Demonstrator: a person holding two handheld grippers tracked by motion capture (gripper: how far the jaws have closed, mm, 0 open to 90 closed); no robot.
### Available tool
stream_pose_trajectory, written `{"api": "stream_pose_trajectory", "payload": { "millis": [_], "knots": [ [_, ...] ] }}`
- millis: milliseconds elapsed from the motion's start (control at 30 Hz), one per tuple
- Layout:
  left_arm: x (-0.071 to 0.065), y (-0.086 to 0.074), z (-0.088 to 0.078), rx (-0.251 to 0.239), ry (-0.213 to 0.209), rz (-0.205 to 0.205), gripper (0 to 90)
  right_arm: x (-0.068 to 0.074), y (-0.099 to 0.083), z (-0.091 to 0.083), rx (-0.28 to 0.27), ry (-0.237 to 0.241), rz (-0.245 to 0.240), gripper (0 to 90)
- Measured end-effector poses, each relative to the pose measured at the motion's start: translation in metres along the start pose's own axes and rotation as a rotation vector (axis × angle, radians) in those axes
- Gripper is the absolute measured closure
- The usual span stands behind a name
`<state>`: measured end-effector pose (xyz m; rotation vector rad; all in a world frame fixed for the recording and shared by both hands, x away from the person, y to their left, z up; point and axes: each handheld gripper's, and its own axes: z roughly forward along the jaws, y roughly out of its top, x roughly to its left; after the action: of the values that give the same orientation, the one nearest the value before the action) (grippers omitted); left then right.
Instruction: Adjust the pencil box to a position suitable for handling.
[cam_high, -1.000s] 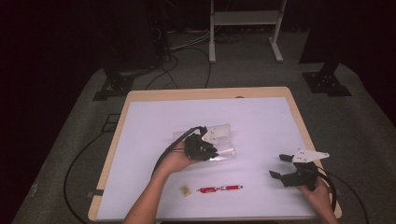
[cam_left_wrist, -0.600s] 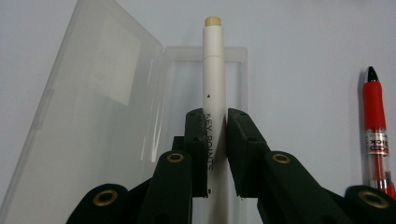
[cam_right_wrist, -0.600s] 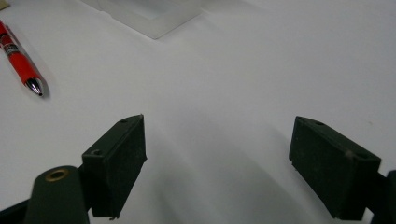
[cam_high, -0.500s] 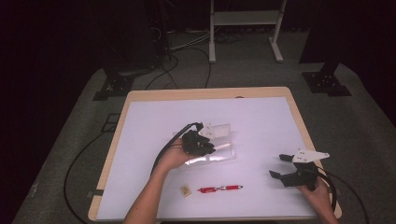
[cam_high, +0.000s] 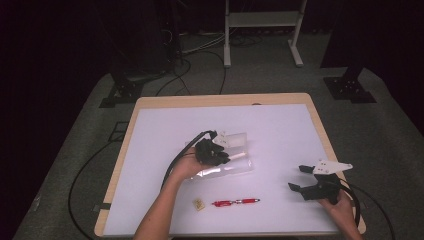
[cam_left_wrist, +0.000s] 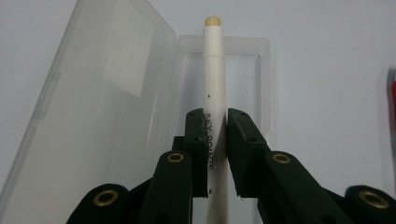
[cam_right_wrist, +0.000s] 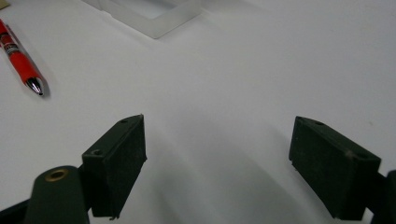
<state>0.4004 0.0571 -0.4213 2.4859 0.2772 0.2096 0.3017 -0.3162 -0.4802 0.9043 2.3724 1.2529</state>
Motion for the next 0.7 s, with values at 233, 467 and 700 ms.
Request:
{"api": "stream_pose_trajectory", "payload": {
  "millis": [233,467,700],
  "knots": [
    [0.003,-0.001,0.008,0.010,-0.011,-0.015,78.7,0.000,0.000,0.000,0.000,0.002,0.000,17.8],
    [0.007,-0.005,0.014,0.027,-0.018,-0.029,78.8,0.000,0.000,0.000,-0.005,0.005,0.003,17.8],
    [0.008,-0.007,0.018,0.040,-0.017,-0.030,78.7,0.000,0.000,0.000,-0.004,0.005,0.002,17.8]
  ]
}}
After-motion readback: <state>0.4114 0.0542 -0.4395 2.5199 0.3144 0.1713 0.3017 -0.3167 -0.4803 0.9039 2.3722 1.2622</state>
